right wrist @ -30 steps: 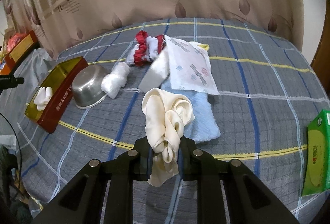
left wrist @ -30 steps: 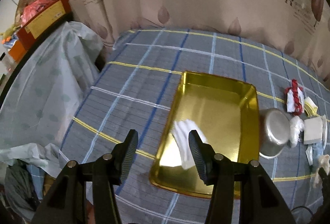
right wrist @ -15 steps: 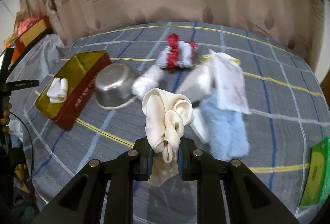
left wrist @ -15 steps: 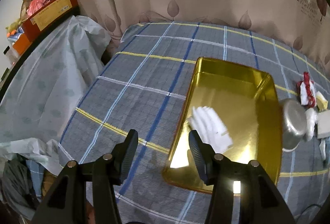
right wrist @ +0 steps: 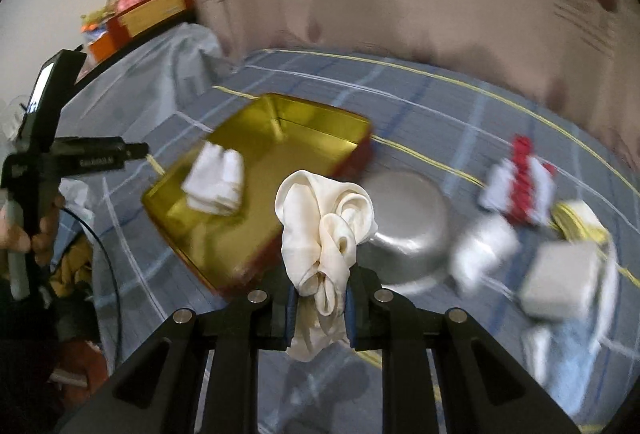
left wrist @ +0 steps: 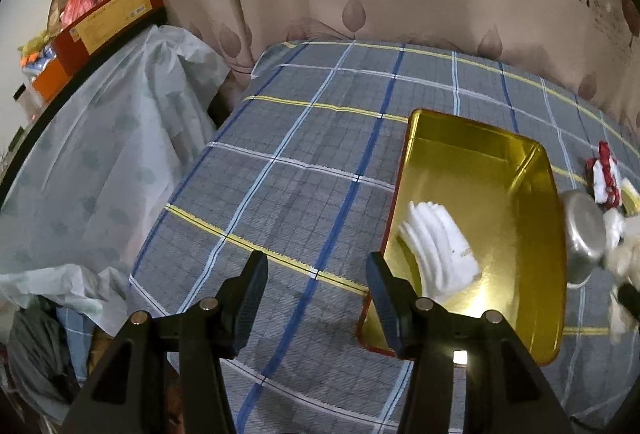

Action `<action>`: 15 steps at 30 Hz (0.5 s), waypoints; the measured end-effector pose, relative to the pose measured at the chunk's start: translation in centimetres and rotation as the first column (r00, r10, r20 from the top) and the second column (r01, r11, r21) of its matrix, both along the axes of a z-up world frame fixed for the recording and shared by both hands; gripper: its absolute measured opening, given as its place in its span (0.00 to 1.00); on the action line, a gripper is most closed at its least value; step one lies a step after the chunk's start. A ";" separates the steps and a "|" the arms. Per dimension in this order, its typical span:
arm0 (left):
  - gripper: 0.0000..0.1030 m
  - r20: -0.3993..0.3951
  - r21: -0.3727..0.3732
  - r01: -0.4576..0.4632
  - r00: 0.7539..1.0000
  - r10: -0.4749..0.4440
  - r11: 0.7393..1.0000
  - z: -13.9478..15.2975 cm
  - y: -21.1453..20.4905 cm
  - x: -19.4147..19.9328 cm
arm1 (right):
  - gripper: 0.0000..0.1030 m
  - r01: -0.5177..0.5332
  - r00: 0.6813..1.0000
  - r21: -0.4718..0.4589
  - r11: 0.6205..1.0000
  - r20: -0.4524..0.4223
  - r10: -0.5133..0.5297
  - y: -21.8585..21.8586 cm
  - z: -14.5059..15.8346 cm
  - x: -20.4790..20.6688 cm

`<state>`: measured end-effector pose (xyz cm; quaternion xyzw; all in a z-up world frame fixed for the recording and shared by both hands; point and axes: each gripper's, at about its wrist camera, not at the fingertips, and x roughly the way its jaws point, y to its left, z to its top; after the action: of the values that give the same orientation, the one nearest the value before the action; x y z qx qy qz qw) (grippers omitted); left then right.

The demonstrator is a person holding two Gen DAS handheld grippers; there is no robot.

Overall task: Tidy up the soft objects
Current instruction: 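Carry the cream scrunchie into the gold tray and open the right tool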

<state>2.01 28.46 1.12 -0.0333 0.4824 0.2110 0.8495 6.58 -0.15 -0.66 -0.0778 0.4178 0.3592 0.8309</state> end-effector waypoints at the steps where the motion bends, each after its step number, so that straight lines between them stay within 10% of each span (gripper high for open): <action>1: 0.51 -0.009 0.013 0.018 1.000 -0.018 1.000 -0.1 -0.3 0.1 | 0.17 -0.011 1.000 0.001 1.000 0.003 0.011 1.1 0.0 0.3; 15: 0.51 -0.015 0.003 0.121 0.993 -0.121 0.993 -0.4 -2.5 0.4 | 0.18 -0.026 0.999 0.025 0.999 -0.044 0.027 9.9 -0.7 5.5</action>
<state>2.42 25.96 0.75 -0.0007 0.4894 0.1604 0.8572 12.09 9.71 -1.36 -0.0650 0.4307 0.3768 0.8175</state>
